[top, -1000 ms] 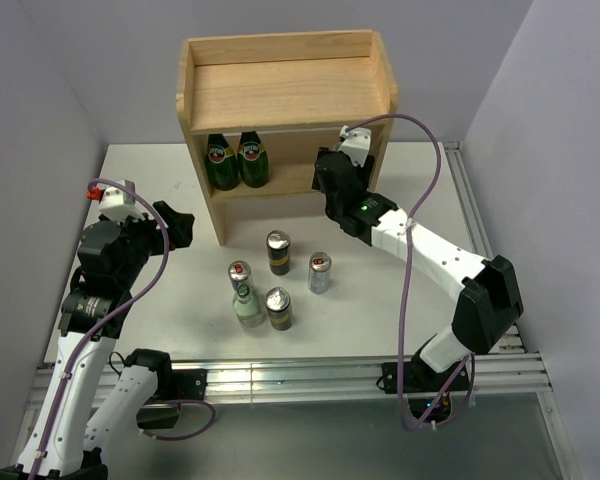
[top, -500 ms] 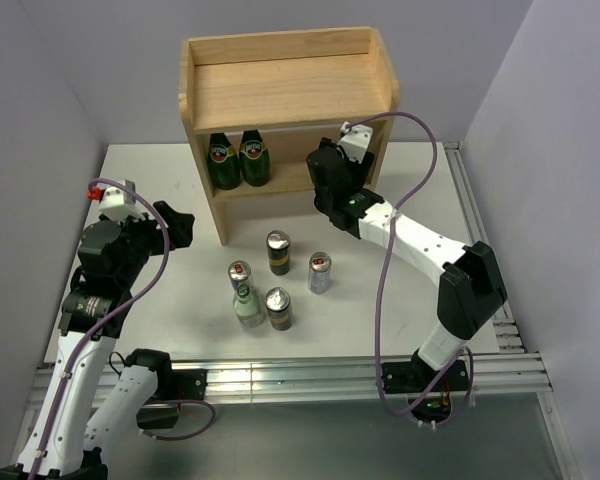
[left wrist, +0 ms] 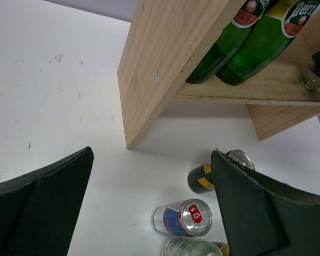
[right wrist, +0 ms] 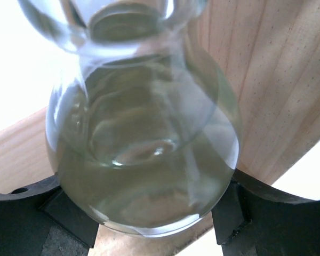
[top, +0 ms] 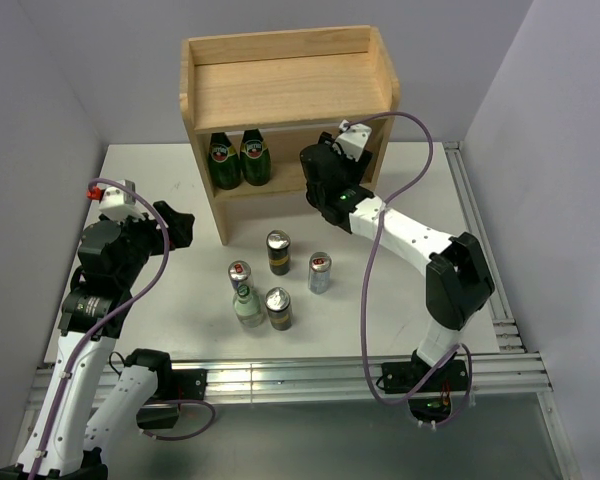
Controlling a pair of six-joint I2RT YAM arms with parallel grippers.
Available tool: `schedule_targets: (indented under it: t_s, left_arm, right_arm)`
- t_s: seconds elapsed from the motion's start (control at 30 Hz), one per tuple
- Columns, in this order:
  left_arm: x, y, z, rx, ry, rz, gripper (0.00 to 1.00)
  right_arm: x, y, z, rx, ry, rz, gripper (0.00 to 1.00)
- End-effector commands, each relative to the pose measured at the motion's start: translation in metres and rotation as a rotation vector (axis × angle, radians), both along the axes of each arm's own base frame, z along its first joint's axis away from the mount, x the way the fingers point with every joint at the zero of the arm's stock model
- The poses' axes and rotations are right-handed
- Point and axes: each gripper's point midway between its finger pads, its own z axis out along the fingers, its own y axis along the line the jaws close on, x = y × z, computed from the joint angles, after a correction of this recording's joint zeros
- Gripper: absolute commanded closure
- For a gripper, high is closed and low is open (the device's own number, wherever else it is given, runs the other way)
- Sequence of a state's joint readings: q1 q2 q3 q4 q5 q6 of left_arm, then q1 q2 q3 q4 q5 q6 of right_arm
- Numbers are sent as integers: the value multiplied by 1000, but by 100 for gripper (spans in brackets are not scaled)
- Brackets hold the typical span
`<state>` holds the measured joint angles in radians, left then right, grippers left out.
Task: Place and organize the beverage onto the shelf
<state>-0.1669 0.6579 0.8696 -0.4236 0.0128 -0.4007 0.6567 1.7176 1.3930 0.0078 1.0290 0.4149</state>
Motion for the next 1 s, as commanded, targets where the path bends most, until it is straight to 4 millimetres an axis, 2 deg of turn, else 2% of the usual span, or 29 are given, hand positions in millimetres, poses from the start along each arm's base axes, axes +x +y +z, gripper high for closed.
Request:
schedule_targets:
  t_s: [0.0, 0.13, 0.17, 0.2, 0.23, 0.27, 0.4, 0.53, 0.57, 0.67, 0.97]
  left_arm:
    - [1, 0, 9, 15, -45, -12, 1]
    - [1, 0, 8, 13, -42, -13, 1]
    - [2, 0, 8, 15, -44, -12, 1]
    - [2, 0, 8, 15, -44, -12, 1]
    - [2, 0, 9, 15, -45, -10, 1]
    - [1, 0, 9, 15, -47, -10, 1]
    - [1, 1, 9, 14, -48, -10, 1]
    - [1, 1, 10, 12, -49, -9, 1]
    - [1, 1, 10, 13, -51, -9, 1]
    - [0, 2, 11, 13, -54, -7, 1]
    - [0, 3, 12, 11, -57, -2, 1]
  right_arm:
    - [12, 4, -7, 15, -2, -17, 100]
    - [12, 8, -22, -4, 41, 6, 100]
    - [12, 10, -24, -3, 46, 13, 93]
    - [12, 12, -26, -4, 52, 23, 77]
    - [11, 14, -29, -5, 57, 32, 70]
    - [10, 15, -31, -7, 61, 40, 51]
    - [8, 17, -37, -14, 75, 43, 29]
    - [6, 16, -40, -20, 82, 41, 21]
    - [5, 17, -41, -20, 84, 45, 15]
    - [4, 17, -44, -25, 93, 48, 9]
    - [-4, 21, -53, -28, 111, 55, 5]
